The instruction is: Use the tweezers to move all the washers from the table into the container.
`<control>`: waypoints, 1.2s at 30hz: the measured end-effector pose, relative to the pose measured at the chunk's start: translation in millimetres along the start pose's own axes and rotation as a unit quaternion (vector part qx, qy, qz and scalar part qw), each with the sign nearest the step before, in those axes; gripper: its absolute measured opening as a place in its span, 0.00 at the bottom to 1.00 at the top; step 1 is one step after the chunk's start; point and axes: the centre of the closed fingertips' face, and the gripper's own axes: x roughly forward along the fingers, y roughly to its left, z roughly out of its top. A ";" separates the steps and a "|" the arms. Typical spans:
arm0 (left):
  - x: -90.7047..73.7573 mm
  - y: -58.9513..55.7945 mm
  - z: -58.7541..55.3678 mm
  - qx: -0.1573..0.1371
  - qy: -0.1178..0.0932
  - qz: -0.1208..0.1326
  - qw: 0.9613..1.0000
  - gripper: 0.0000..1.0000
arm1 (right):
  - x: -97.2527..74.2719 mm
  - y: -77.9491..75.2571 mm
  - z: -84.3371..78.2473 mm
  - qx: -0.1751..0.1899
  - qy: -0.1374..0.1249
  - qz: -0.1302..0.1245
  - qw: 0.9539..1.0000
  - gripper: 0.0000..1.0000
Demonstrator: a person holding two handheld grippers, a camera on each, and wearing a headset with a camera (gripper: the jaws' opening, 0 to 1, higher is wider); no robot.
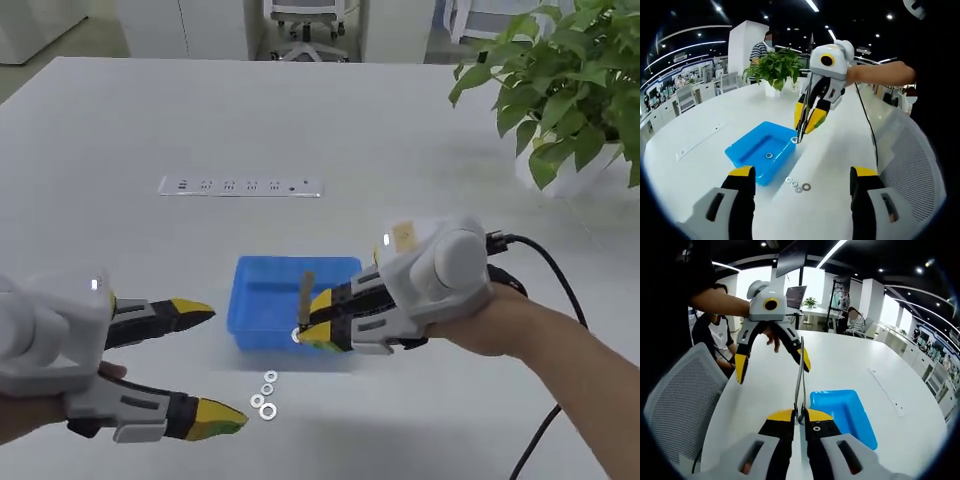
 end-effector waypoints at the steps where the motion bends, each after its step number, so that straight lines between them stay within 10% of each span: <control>1: -0.4 0.3 -0.2 -0.001 0.000 0.002 1.000 0.84 | -0.4 -2.3 0.1 0.000 -0.001 -0.001 1.000 0.09; 36: 1.7 6.4 1.0 -0.026 -0.006 0.013 1.000 0.99 | 15.0 -62.4 -42.0 -0.001 0.009 -0.029 1.000 0.09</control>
